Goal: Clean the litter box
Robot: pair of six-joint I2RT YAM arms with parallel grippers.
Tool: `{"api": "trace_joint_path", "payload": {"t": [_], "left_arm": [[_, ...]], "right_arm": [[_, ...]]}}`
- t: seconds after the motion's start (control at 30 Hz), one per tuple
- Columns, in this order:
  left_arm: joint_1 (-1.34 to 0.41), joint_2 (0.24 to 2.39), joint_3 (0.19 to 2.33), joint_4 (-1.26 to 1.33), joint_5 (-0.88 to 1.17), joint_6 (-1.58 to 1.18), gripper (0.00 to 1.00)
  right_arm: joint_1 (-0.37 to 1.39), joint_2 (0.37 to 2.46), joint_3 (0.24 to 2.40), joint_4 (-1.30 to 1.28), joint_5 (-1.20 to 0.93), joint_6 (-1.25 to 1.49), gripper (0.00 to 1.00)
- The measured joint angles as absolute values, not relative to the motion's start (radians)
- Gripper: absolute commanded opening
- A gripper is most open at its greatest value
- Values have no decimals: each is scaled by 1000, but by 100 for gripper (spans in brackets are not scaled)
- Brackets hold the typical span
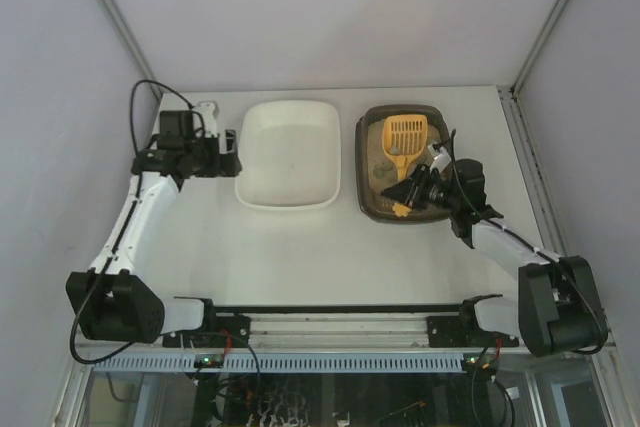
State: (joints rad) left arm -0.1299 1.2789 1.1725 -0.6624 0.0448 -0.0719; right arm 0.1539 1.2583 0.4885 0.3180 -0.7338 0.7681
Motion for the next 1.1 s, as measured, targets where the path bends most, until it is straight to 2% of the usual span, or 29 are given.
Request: {"api": "trace_joint_path", "payload": {"t": [0.13, 0.23, 0.43, 0.6, 0.8, 0.97, 1.1], "left_arm": [[123, 1357, 1310, -788, 331, -18, 80], [276, 1484, 1477, -893, 511, 44, 80], [314, 1533, 1520, -1047, 637, 130, 81], [312, 1490, 1518, -1065, 634, 150, 83], [312, 1470, 1481, -1058, 627, 149, 87], [312, 1470, 1430, -1054, 597, 148, 87], [312, 1465, 1395, -1040, 579, 149, 87]], "right_arm": [[163, 1250, 536, 389, -791, 800, 0], [187, 1283, 582, 360, -789, 804, 0], [380, 1400, 869, 90, -621, 649, 0], [560, 1554, 1213, -221, -317, 477, 0], [822, 1836, 1660, -569, 194, 265, 0], [960, 1991, 1733, -753, 485, 153, 0], [967, 2039, 1733, -841, 603, 121, 0]]}}
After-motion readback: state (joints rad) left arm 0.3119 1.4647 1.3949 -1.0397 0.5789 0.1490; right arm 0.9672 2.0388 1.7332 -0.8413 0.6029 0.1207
